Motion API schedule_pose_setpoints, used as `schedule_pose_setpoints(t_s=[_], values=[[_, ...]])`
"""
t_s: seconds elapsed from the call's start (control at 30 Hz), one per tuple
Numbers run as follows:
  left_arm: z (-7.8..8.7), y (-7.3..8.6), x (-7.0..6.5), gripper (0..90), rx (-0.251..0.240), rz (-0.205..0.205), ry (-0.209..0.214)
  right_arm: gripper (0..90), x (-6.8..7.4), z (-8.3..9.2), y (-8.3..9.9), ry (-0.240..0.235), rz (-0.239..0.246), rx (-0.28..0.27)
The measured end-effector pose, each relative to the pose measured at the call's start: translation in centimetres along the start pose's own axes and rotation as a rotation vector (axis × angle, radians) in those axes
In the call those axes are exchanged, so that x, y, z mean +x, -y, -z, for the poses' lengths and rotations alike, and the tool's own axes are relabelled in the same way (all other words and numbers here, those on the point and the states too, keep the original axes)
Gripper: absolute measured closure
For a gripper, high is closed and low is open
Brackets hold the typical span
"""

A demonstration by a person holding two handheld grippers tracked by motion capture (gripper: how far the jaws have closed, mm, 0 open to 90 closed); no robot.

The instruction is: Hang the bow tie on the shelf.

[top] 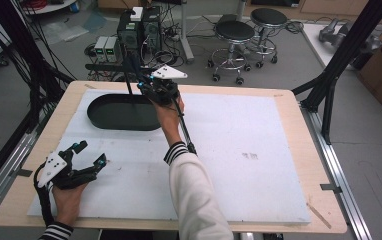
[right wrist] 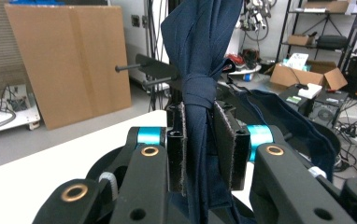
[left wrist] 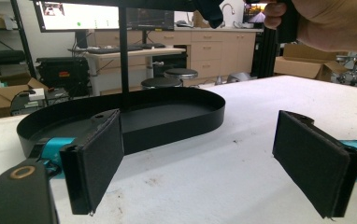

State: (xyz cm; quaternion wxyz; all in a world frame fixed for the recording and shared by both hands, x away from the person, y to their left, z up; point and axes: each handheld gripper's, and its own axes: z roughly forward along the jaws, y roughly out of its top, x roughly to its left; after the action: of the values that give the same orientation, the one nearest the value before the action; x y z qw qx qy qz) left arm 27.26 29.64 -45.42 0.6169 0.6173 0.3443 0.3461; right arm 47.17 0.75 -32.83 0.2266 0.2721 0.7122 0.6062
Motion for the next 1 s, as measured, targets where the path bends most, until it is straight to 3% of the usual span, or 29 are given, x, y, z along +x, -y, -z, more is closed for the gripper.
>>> schedule_pose_setpoints(t_s=[0.5,1.0], values=[[0.0,0.0,0.0,16.8,-0.004,-0.003,0.003,75.5,0.3,-0.7,1.0,-0.016,-0.011,0.058],[0.0,0.0,0.0,16.7,-0.004,-0.004,0.004,75.5,0.0,-1.3,2.1,0.017,-0.026,0.095]])
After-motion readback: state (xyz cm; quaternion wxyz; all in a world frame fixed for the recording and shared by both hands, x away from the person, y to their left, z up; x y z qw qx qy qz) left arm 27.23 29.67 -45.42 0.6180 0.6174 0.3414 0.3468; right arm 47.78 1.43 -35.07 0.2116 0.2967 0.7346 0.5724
